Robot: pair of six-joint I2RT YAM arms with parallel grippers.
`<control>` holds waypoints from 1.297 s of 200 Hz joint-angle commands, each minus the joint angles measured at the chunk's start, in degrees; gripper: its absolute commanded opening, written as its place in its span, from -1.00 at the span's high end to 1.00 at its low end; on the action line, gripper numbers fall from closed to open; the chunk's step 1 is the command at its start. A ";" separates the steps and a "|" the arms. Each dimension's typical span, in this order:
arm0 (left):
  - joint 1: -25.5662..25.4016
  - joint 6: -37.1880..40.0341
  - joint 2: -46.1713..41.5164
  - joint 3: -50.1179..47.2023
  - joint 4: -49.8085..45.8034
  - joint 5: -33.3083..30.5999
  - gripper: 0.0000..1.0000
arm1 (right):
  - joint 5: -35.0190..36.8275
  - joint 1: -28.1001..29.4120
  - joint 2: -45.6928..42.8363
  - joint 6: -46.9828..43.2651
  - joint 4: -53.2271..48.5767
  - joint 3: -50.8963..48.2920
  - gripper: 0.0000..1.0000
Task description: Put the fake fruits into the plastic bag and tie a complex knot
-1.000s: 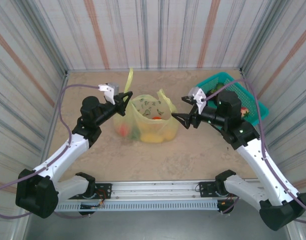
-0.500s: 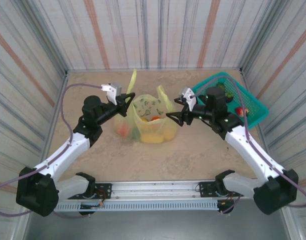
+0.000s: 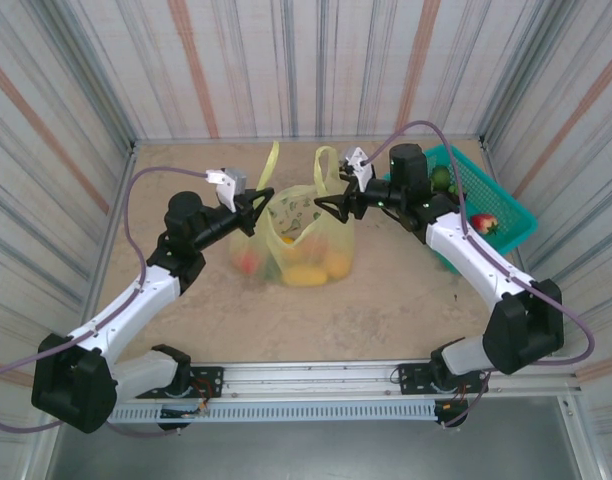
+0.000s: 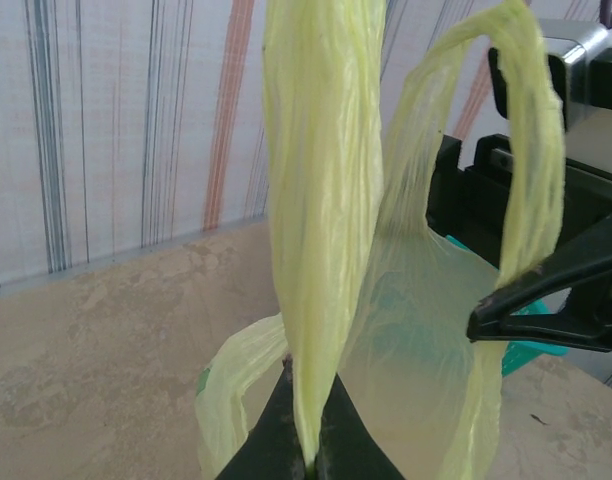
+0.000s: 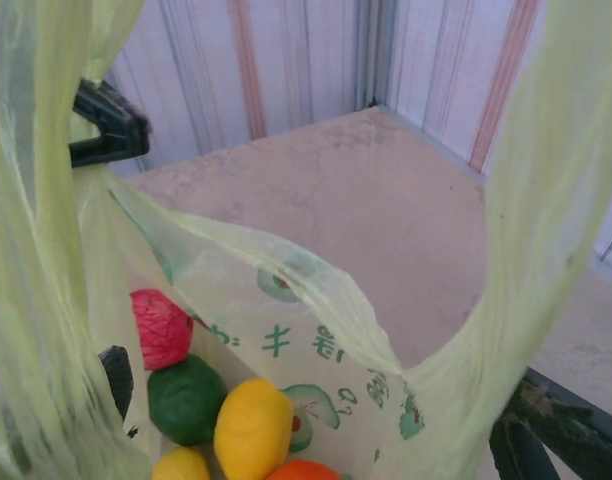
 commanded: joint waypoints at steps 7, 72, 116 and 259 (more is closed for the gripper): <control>-0.36 0.98 -0.67 1.58 2.61 1.69 1.00 | 1.32 0.81 2.29 -0.89 1.59 2.67 -0.86; -0.62 1.07 -1.35 1.32 2.16 1.59 1.00 | 2.21 0.90 2.22 1.17 4.13 2.78 -0.42; -0.70 1.33 -1.82 1.43 1.82 1.42 1.00 | 4.41 1.15 -1.31 4.48 4.82 1.27 0.52; -6.67 8.91 6.24 17.02 -20.06 6.93 1.00 | 2.15 6.42 -7.54 -17.94 -17.72 7.63 1.00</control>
